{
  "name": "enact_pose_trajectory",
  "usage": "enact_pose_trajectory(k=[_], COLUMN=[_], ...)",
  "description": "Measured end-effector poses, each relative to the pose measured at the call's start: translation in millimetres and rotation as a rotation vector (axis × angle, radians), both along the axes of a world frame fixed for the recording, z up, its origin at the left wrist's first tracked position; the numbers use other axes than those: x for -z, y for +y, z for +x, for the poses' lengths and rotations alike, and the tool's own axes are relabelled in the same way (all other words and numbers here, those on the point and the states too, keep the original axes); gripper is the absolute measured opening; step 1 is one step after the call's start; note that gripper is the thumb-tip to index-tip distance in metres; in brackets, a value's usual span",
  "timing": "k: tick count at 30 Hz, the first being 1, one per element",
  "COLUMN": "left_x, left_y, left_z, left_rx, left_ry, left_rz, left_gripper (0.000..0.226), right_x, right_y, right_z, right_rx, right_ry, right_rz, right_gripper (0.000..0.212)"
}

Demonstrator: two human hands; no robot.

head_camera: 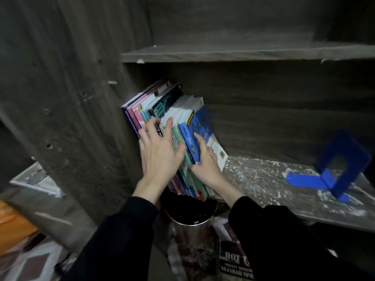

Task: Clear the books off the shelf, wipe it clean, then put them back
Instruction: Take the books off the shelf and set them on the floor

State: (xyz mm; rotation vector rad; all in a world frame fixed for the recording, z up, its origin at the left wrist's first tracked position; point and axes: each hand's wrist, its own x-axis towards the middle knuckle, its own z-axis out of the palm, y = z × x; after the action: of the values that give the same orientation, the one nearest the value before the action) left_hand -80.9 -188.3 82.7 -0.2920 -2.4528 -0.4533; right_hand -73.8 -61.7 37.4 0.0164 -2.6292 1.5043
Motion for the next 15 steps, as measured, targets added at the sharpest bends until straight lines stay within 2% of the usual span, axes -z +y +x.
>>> enact_pose_trajectory(k=[7,12,15], left_x=[1,-5,-3], left_y=[18,55,78], left_z=[-2,11,12], left_rx=[0.006,0.204,0.308], left_ry=[0.104,-0.068,-0.175], left_rz=[0.105,0.204,0.292], left_gripper=[0.051,0.057,0.053], right_x=[3,8,11], right_y=[5,18,32], right_z=[0,8,18], right_rx=[0.008,0.093,0.063], right_ry=[0.009,0.116,0.157], right_rz=[0.013,-0.087,-0.157], right_gripper=[0.091,0.087,0.082])
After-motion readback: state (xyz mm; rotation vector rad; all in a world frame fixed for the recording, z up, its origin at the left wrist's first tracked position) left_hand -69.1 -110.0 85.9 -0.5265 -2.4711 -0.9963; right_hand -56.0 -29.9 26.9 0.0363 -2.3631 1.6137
